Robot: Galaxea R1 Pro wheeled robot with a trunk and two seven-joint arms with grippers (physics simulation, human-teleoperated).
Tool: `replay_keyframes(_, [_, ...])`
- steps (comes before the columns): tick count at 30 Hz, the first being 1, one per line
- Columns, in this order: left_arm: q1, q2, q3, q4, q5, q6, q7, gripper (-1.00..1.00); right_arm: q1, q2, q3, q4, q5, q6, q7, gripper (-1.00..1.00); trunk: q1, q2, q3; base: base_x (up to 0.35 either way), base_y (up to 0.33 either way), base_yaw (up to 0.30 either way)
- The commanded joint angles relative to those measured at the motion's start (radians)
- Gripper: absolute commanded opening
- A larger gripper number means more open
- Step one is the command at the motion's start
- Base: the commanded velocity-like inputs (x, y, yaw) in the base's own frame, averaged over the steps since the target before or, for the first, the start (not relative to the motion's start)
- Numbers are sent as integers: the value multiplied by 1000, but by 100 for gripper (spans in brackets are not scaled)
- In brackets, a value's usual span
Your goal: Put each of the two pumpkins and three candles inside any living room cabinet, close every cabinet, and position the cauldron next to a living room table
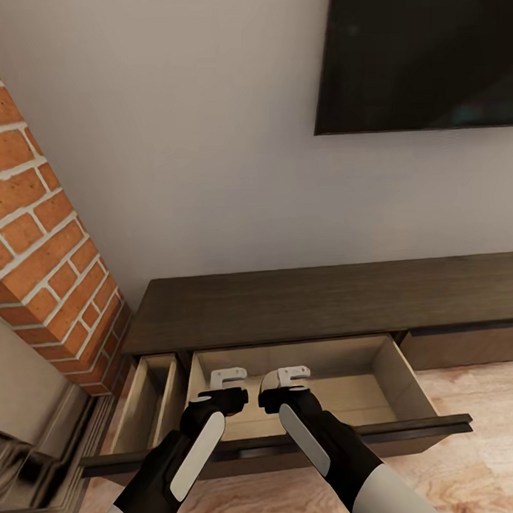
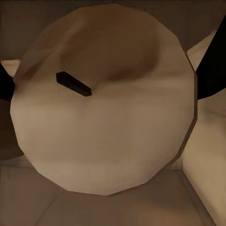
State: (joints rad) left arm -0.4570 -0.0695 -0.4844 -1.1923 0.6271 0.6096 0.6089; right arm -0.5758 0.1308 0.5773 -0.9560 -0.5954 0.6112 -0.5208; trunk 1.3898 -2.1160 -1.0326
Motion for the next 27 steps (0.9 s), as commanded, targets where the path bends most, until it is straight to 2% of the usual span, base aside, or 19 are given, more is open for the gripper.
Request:
replay_keyframes(1, [-1,0,-2,-1,10,1,11,-100,-1,0,3,-1,-10,1,-10,-100,0,0,-1,102,67,0])
replay_keyframes(12, [-1,0,-2,-1,10,1,11,-100,-1,0,3,0,-10,-1,-10,-100,0,0,-1,16,11,0])
replay_keyframes(27, [-1,0,-2,0,8,1,11,-100,-1,-2,1,3,-9,-12,-8,-100,58,-105,-48,0,0,0])
